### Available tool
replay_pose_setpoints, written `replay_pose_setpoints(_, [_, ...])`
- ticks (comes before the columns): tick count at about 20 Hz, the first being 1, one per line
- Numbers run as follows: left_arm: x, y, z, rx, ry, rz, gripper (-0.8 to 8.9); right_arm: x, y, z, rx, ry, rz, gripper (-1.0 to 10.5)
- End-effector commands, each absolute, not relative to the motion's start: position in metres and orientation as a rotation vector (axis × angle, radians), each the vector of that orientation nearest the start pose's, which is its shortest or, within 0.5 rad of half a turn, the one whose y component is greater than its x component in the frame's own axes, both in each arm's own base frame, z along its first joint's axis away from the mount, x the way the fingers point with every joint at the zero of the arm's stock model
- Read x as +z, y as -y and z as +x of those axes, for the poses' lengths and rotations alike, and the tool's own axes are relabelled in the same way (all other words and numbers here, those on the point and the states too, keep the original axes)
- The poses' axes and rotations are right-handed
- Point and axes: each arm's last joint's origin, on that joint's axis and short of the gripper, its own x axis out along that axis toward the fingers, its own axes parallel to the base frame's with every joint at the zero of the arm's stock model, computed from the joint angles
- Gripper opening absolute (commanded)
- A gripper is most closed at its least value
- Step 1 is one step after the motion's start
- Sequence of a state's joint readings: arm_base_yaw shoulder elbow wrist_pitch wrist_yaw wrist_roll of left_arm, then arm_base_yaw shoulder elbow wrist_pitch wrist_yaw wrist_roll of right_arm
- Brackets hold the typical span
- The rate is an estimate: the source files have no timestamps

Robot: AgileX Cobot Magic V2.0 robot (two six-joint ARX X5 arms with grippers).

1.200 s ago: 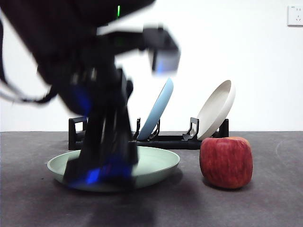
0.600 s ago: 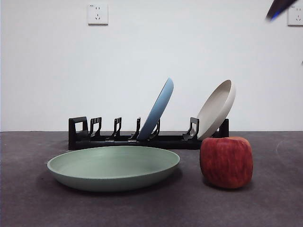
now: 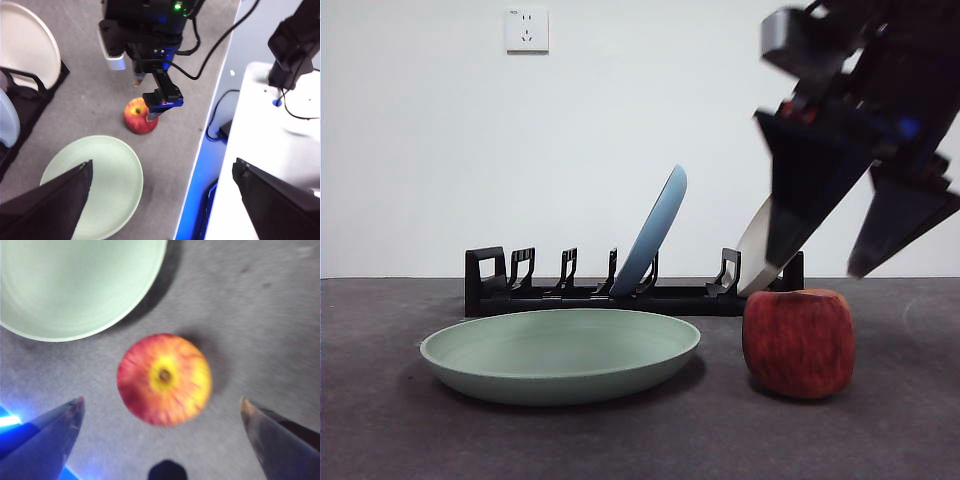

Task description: Take the green plate from the plate rack,put the plate on the table,take the apple from the table,put the apple in the plate

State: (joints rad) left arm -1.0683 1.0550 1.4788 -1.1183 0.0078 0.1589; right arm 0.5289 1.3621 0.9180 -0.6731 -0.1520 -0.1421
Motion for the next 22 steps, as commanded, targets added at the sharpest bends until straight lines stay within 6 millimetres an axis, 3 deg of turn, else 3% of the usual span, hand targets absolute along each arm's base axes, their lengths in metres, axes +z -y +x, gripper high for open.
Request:
replay_pose_setpoints(1, [0.426, 0.142, 0.077, -1.085, -0.570, 0.508, 4.71, 0.213, -0.139, 0.223, 0.682, -1.102, -0.342, 6.9])
replay_pose_setpoints(9, [0.426, 0.142, 0.077, -1.077, -0.577, 0.486, 4.71, 0.179, -0.151, 0.238, 0.665, -1.179, -0.364, 6.8])
replay_pose_setpoints(19, [0.426, 0.142, 0.077, -1.076, -0.581, 0.489, 4.71, 0.174, -0.152, 0.240, 0.646, -1.209, -0.334, 0.3])
replay_pose_setpoints(22, [0.425, 0.141, 0.077, -1.075, -0.588, 0.493, 4.71, 0.176, -0.151, 0.238, 0.635, -1.211, -0.320, -0.2])
